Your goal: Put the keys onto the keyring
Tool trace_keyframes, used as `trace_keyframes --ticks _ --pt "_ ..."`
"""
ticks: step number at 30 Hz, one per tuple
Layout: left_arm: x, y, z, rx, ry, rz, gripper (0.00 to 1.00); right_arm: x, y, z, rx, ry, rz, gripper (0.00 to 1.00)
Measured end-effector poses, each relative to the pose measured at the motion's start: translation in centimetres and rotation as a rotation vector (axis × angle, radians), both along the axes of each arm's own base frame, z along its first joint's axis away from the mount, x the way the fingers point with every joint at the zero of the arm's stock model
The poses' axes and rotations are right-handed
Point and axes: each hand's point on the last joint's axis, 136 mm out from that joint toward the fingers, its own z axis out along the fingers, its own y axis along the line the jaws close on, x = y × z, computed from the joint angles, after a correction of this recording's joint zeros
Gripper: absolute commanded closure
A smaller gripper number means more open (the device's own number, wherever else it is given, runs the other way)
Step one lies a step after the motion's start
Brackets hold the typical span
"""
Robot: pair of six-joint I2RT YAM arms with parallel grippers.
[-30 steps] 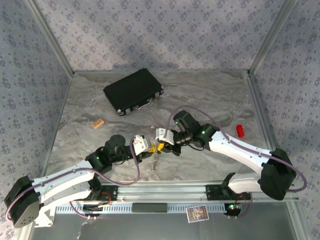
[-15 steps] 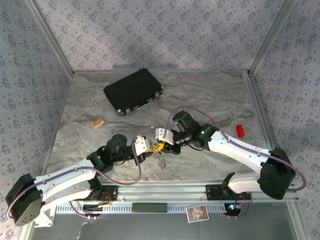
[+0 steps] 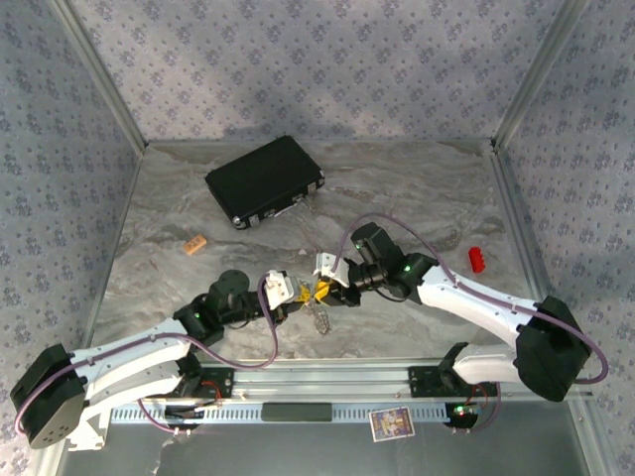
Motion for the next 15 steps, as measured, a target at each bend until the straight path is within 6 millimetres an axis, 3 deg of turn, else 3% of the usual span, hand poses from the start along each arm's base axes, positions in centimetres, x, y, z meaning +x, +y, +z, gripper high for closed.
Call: trace_keyframes --ticks 5,7,15 --pt "0.00 0.00 0.05 -0.003 0.002 0.001 1.00 -0.08 0.21 0.31 0.017 0.003 0.007 0.93" --pt "0.07 0.03 0.04 -0.003 0.003 0.006 0.87 -0.12 0.25 0.38 0.021 0.004 0.010 0.99" --pt "0.24 0.86 -0.01 0.025 -0.023 0.028 0.76 -0.35 0.15 0.23 0.012 0.013 0.020 1.00"
